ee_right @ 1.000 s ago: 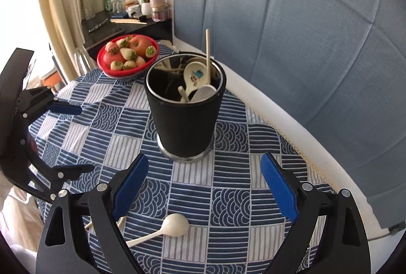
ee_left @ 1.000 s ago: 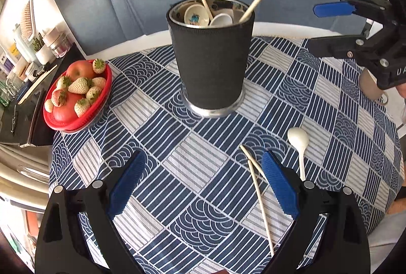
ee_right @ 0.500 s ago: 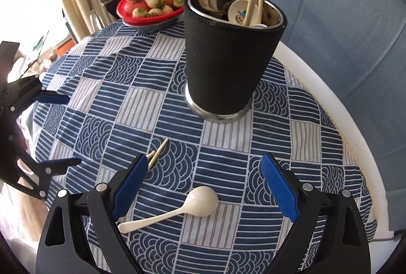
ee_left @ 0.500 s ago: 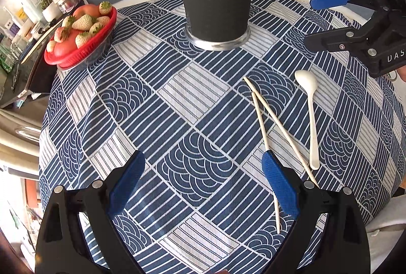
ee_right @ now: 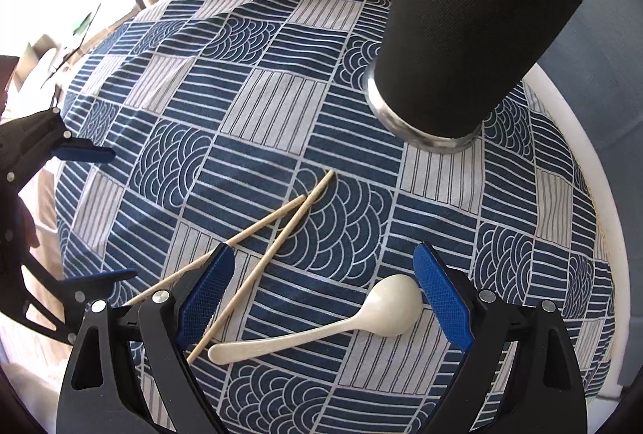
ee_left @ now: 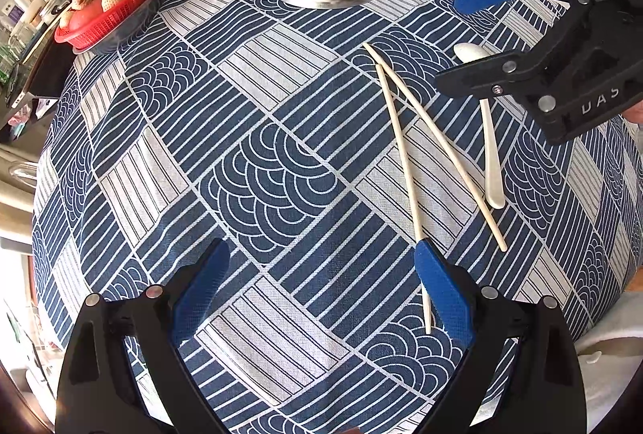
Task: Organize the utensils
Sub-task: 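Move the right tool to a wooden chopstick and close on it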
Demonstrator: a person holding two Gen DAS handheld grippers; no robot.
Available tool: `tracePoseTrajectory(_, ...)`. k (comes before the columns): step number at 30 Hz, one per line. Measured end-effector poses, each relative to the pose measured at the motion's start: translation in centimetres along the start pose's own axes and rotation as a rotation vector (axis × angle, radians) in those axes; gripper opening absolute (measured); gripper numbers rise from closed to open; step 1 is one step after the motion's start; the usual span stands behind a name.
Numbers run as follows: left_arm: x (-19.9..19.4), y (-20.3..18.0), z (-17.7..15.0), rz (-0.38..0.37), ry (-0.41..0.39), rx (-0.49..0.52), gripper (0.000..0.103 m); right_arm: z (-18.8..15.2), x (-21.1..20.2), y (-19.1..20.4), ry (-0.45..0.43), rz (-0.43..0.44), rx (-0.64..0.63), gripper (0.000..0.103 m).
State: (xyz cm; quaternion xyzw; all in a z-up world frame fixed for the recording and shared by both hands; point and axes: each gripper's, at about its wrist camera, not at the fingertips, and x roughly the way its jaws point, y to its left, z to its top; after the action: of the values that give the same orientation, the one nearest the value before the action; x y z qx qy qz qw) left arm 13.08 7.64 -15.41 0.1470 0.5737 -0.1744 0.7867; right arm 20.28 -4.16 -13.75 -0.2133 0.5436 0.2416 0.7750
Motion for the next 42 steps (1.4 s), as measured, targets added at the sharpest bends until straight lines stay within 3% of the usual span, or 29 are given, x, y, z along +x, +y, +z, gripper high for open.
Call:
tracePoseTrajectory(8, 1.5, -1.9, 0.4, 0.0, 0.006, 0.048, 0.091, -0.2, 1.0, 0.5, 0.039, -0.038, -0.023, 0.086)
tracePoseTrajectory(11, 2.3, -1.8, 0.8, 0.007, 0.016, 0.033, 0.076, -0.1, 1.4, 0.6, 0.048, -0.039, -0.027, 0.086)
tracePoseTrajectory(13, 2.2, -1.2, 1.0, -0.018, 0.005, -0.002, 0.061, -0.1, 1.6, 1.0, 0.053, -0.042, -0.037, 0.086)
tracePoseTrajectory(15, 2.0, -0.4, 1.5, -0.015, -0.003, -0.035, 0.021, 0.0, 1.8, 1.3, 0.058, -0.041, -0.043, 0.086)
tracePoseTrajectory(18, 2.2, 1.4, 1.6, -0.018, 0.018, -0.101, 0.005, 0.4, 2.5, 1.5, 0.07, -0.028, -0.034, 0.086)
tracePoseTrajectory(23, 2.1, 3.0, 1.0, 0.003, 0.02, -0.158, 0.005, 1.1, 3.6, 1.7, 0.087, 0.015, 0.003, 0.086)
tracePoseTrajectory(25, 2.2, 3.1, 0.9, -0.004, 0.006, -0.165, 0.005, 1.0, 5.0, 1.5, 0.137, 0.036, 0.042, 0.089)
tracePoseTrajectory(29, 1.9, 2.6, 0.5, 0.005, -0.005, -0.14, 0.006, 0.4, 5.1, 1.9, 0.085, 0.026, 0.042, 0.096)
tracePoseTrajectory(33, 2.0, 2.3, 0.9, 0.027, 0.031, -0.102, 0.009, 0.4, 5.2, 1.9, 0.103, 0.025, 0.038, 0.097)
tracePoseTrajectory(34, 2.0, 2.0, 0.9, 0.064, 0.04, -0.078, 0.014, 0.6, 5.2, 1.8, 0.115, 0.025, 0.036, 0.097)
tracePoseTrajectory(35, 2.1, 1.5, 1.2, 0.13, 0.046, -0.057, 0.032, 0.8, 5.4, 1.8, 0.126, 0.025, 0.033, 0.097)
tracePoseTrajectory(36, 2.4, 0.9, 1.6, 0.218, 0.05, -0.045, 0.055, 0.9, 5.4, 1.8, 0.135, 0.024, 0.029, 0.097)
tracePoseTrajectory(37, 2.5, 0.7, 1.6, 0.286, 0.053, -0.051, 0.063, 1.2, 5.6, 1.7, 0.139, 0.024, 0.036, 0.097)
tracePoseTrajectory(38, 2.6, 0.8, 1.7, 0.295, 0.056, -0.074, 0.066, 1.2, 5.7, 1.8, 0.137, 0.02, 0.047, 0.097)
tracePoseTrajectory(39, 2.6, 1.4, 1.8, 0.25, 0.066, -0.115, 0.06, 1.1, 5.6, 1.8, 0.13, 0.015, 0.058, 0.096)
tracePoseTrajectory(41, 2.4, 4.0, 1.4, 0.06, 0.08, -0.277, 0.043, 0.8, 5.5, 1.9, 0.114, 0.005, 0.075, 0.093)
tracePoseTrajectory(42, 2.3, 4.6, 1.1, 0.055, 0.069, -0.303, 0.034, 0.5, 5.2, 1.9, 0.104, 0.004, 0.08, 0.09)
